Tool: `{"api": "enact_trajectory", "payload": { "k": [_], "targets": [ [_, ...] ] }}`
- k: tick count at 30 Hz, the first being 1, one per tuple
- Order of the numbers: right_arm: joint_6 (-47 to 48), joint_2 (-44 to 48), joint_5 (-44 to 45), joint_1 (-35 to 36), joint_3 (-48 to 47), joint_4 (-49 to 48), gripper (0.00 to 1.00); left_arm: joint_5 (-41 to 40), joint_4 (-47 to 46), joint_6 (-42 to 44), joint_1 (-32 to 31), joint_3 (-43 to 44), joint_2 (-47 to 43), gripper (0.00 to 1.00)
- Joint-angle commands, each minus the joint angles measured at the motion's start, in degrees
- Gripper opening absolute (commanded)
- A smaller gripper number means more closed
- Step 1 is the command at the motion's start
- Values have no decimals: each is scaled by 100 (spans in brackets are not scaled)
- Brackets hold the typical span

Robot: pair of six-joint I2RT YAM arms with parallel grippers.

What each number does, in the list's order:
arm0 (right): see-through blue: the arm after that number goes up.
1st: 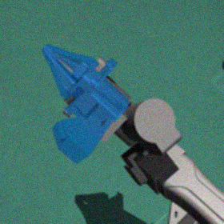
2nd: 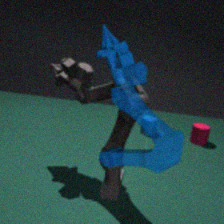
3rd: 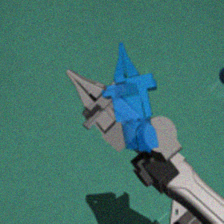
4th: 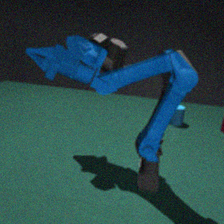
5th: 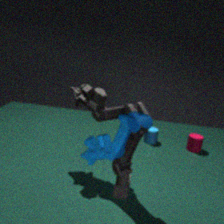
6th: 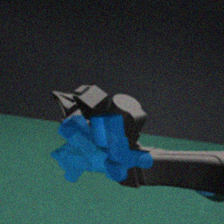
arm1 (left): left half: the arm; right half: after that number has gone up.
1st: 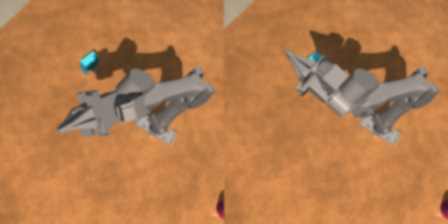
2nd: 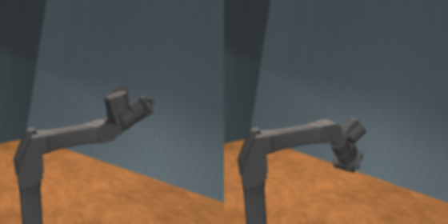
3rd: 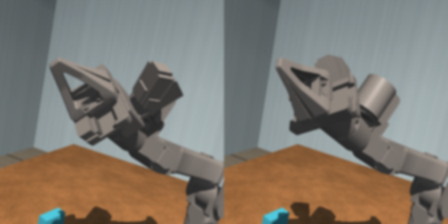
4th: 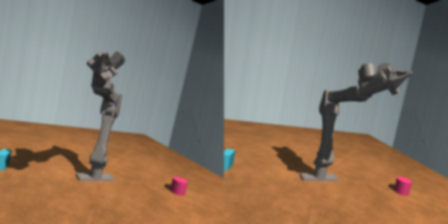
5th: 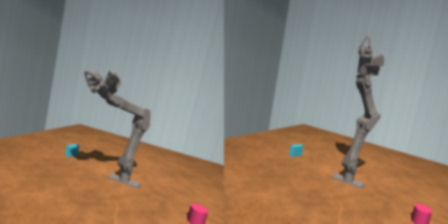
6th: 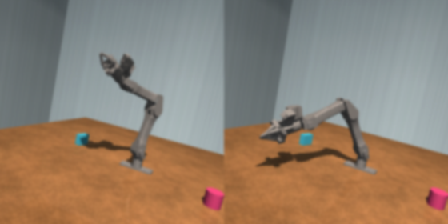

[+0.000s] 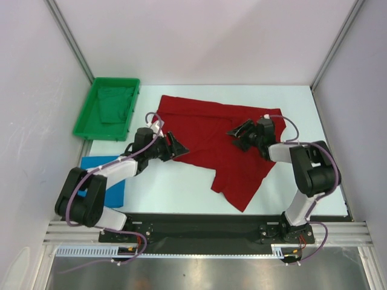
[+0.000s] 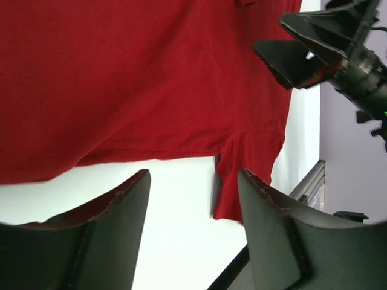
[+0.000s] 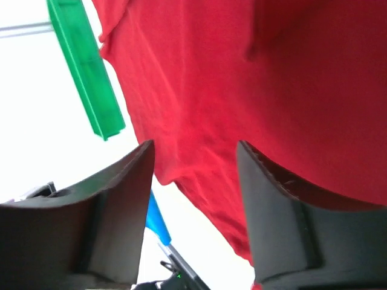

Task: Fold and stack the t-shirts
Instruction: Fold the tshirt

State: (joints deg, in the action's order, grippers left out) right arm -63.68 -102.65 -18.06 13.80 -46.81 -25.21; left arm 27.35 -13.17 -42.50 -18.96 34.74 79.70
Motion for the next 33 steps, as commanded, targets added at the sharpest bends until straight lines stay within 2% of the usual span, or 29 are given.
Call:
{"api": "enact_trajectory", "payload": {
  "k": [1,5,7,9,11,13,15,18,19,20,23,24,27,28,33],
  "targets": [
    [615,796,321,-281,137,251,64,358,-449,-39,-169,488,387,67],
    [2129,1273,566,-650,-258,1726,66,569,-1370,-557,-703,1033,1160,61],
    [2621,1274,638,-1017,-425,1949,67,421,-1373,-532,-1063,1707,1679,58],
    [2799,1160,558,-1265,-565,1933,67,271,-1005,-313,-1232,2288,2343,57],
    [2861,820,296,-1589,-785,1898,69,148,-881,-311,-1356,3080,2847,52],
    [2835,502,-126,-1731,-1259,1932,73,95,-967,-697,-1382,3572,3469,52],
    [2905,89,-110,-1819,-1646,2247,76,-88,-1091,-1126,-1391,3828,3762,53],
    [3377,-455,31,-1785,-2524,2468,77,-309,-1144,-1409,-1505,4303,4210,54],
    [3536,-623,118,-1750,-3022,2495,76,-310,-1153,-1349,-1549,4591,4307,54],
    [3695,-877,93,-1732,-3428,2973,75,-318,-927,-1105,-1636,4794,4534,53],
    [4161,-1730,163,-1636,-4753,3802,58,-625,-137,-490,-1786,5393,4738,49],
    [4371,-2028,267,-1522,-4985,3917,56,-896,-3,-357,-1821,5464,4739,49],
    [4758,-2337,793,-1398,-5759,4226,55,-1197,244,-40,-1883,5499,4756,49],
    [5082,-2539,970,-1154,-5935,4313,56,-1319,340,13,-1901,5639,4800,49],
    [5743,-3129,1603,-844,-6937,4955,58,-1277,710,172,-1927,5991,5204,51]
  ]
}}
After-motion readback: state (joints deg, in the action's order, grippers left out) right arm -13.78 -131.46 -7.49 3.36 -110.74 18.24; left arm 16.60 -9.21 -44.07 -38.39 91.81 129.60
